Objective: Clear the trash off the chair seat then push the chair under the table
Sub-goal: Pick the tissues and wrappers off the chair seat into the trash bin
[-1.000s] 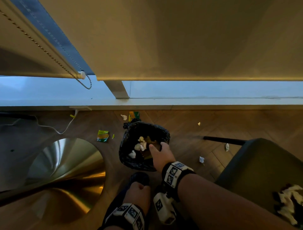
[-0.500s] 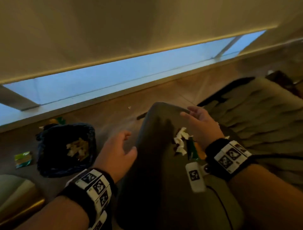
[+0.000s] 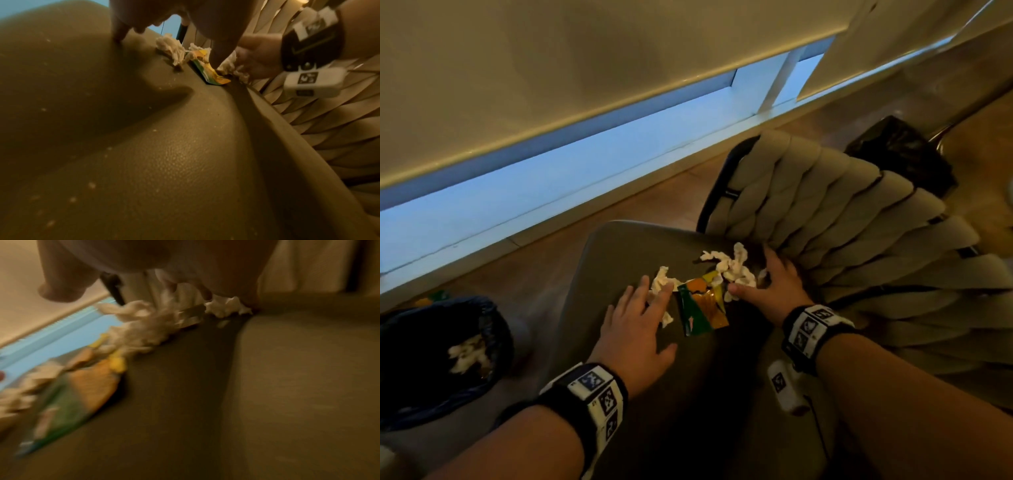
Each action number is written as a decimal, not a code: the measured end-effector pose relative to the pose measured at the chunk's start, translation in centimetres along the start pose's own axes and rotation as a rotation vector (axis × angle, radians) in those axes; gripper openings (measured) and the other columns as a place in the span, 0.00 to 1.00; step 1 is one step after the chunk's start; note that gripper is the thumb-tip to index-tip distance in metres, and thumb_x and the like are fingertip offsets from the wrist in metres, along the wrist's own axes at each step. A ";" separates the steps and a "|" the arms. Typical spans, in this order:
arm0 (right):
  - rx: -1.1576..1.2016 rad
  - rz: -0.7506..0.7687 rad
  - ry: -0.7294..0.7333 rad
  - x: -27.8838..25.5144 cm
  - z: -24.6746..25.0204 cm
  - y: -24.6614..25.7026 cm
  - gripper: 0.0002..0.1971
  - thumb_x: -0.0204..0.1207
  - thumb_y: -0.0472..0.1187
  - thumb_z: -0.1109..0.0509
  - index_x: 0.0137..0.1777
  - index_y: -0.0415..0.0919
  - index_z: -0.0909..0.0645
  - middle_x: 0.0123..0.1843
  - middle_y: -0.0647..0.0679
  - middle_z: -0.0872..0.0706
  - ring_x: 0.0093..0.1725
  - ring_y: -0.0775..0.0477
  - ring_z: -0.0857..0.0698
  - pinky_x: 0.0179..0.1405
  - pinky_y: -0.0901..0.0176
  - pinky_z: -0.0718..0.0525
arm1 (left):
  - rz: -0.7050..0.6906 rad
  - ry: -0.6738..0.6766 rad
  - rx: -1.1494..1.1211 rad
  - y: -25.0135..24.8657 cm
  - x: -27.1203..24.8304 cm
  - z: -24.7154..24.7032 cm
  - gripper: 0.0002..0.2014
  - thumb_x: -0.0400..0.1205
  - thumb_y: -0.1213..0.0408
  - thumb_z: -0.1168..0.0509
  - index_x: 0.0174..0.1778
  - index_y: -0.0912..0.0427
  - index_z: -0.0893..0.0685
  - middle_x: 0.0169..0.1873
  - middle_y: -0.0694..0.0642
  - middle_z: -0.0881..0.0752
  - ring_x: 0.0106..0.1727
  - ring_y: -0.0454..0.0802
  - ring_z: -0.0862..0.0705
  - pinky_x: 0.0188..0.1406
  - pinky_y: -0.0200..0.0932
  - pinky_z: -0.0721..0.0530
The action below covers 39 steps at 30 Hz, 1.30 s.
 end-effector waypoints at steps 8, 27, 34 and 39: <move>-0.481 0.329 0.224 -2.0 -7.8 7.6 0.52 0.59 0.65 0.22 0.81 0.64 0.46 0.87 0.50 0.52 0.84 0.36 0.53 0.79 0.29 0.47 | 0.050 -0.080 0.041 0.4 0.3 -0.9 0.43 0.77 0.45 0.36 0.82 0.40 0.58 0.81 0.47 0.42 0.78 0.53 0.39 0.74 0.62 0.35; 0.258 -0.016 0.063 -6.1 -8.0 2.5 0.11 0.77 0.34 0.32 0.41 0.53 0.18 0.41 0.53 0.12 0.40 0.52 0.14 0.34 0.60 0.23 | -0.193 0.083 0.148 -0.7 1.5 -2.2 0.43 0.68 0.41 0.38 0.78 0.50 0.44 0.82 0.52 0.45 0.82 0.56 0.48 0.78 0.65 0.48; 0.559 -0.142 0.122 -7.6 -10.5 3.9 0.05 0.79 0.42 0.32 0.48 0.52 0.15 0.44 0.49 0.09 0.43 0.48 0.11 0.41 0.52 0.15 | -0.141 0.083 0.104 -1.2 1.2 -4.0 0.35 0.80 0.54 0.42 0.81 0.53 0.49 0.74 0.55 0.35 0.72 0.56 0.35 0.74 0.55 0.36; 0.709 -0.138 0.185 -8.6 -11.0 6.4 0.04 0.79 0.40 0.31 0.48 0.48 0.15 0.38 0.46 0.12 0.34 0.50 0.14 0.32 0.57 0.16 | -0.092 -0.028 -0.344 0.1 -0.3 -1.7 0.24 0.81 0.56 0.39 0.72 0.49 0.34 0.65 0.51 0.31 0.62 0.47 0.27 0.67 0.48 0.23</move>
Point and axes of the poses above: each hand's wrist, its own x-axis towards the middle knuckle, its own z-axis out of the back of the hand, y = z × x, the point moved 3 cm from there along x, towards the middle knuckle
